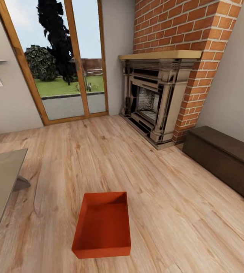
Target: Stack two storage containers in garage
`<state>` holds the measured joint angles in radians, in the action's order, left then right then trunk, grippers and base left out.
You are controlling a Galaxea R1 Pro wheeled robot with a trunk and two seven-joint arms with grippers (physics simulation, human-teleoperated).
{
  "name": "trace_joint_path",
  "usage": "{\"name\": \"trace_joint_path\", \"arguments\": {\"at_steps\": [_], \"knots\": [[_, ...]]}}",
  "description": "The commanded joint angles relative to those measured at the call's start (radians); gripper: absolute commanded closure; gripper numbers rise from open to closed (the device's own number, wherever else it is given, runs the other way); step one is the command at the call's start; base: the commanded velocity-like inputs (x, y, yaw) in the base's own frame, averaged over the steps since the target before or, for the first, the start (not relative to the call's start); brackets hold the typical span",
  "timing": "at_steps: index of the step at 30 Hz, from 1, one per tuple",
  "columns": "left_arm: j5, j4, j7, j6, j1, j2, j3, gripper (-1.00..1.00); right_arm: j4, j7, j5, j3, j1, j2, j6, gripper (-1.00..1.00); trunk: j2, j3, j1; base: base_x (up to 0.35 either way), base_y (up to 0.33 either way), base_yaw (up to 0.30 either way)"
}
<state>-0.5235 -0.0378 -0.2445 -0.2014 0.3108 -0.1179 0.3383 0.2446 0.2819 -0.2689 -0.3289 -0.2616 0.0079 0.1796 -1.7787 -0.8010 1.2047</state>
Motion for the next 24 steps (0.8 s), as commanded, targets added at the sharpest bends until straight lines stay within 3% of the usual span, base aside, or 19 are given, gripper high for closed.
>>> {"name": "trace_joint_path", "arguments": {"at_steps": [1,19,24], "knots": [[-0.010,0.001,-0.004,-0.003,0.001,0.000,0.008,-1.00,-0.001,0.005,-0.010,-0.009,-0.001,0.000,0.004,-1.00,0.000,-0.001,0.000,0.311,0.144,0.000],[-0.010,0.001,-0.004,-0.003,0.000,0.000,0.008,-1.00,-0.001,0.005,-0.010,-0.009,-0.001,0.000,0.004,-1.00,0.000,-0.001,0.000,0.313,0.129,0.000],[-0.010,0.001,-0.004,-0.003,0.000,0.000,0.008,-1.00,-0.001,0.005,-0.010,-0.009,-0.001,-0.001,0.004,-1.00,0.000,-0.001,0.000,0.110,0.031,0.000]]}}
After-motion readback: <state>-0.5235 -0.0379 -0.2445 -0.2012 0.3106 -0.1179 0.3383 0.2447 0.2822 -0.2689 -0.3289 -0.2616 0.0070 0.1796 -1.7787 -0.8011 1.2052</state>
